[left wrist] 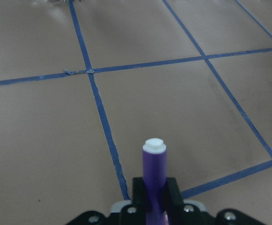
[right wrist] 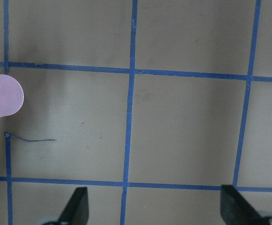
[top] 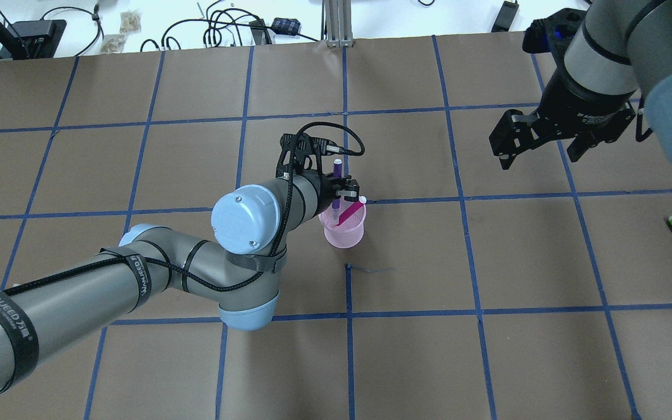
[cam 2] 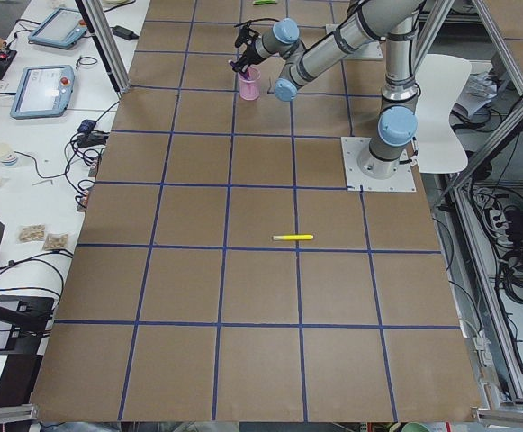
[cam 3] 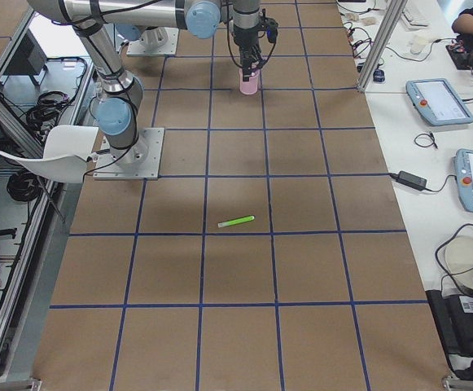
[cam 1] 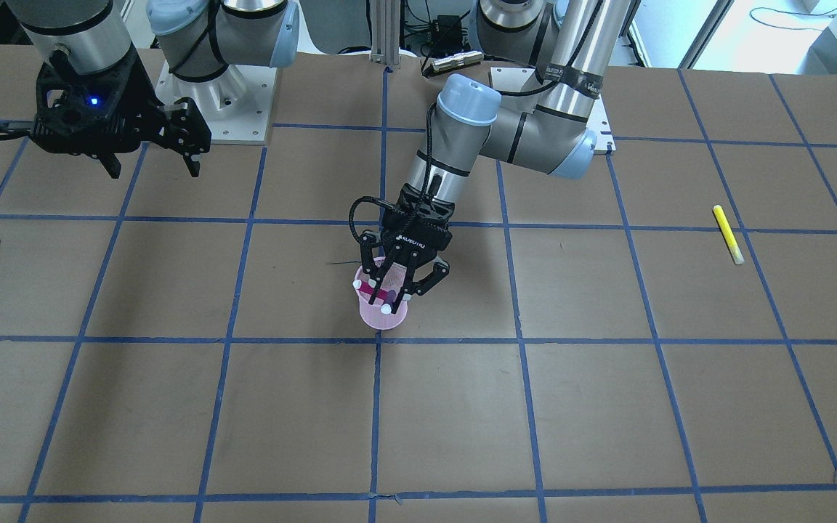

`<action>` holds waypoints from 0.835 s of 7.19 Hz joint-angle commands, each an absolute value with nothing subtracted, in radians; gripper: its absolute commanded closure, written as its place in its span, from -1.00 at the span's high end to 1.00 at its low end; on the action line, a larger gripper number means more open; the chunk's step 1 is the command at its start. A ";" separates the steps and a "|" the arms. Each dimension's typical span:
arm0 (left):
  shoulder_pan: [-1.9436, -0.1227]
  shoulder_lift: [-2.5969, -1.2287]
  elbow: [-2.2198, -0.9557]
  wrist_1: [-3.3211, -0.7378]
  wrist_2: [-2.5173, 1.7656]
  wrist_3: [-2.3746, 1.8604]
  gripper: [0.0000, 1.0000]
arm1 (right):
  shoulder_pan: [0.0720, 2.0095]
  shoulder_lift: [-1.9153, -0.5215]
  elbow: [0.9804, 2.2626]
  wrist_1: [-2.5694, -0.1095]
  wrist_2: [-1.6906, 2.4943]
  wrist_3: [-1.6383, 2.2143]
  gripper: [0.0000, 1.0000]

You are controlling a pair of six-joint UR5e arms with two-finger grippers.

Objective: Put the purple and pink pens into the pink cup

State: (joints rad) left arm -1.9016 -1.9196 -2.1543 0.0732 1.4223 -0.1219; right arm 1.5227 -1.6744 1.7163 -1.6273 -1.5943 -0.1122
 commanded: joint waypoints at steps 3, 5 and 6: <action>-1.902 -1.950 -2.154 0.040 1.414 -0.167 1.00 | 1.523 -1.681 1.713 -1.629 -1.594 -0.107 1.00; -1.902 -1.913 -2.114 -0.060 1.414 -0.199 1.00 | 1.523 -1.680 1.707 -1.631 -1.595 -0.107 1.00; -1.895 -1.892 -2.029 -0.230 1.419 -0.204 1.00 | 1.523 -1.680 1.706 -1.631 -1.595 -0.109 1.00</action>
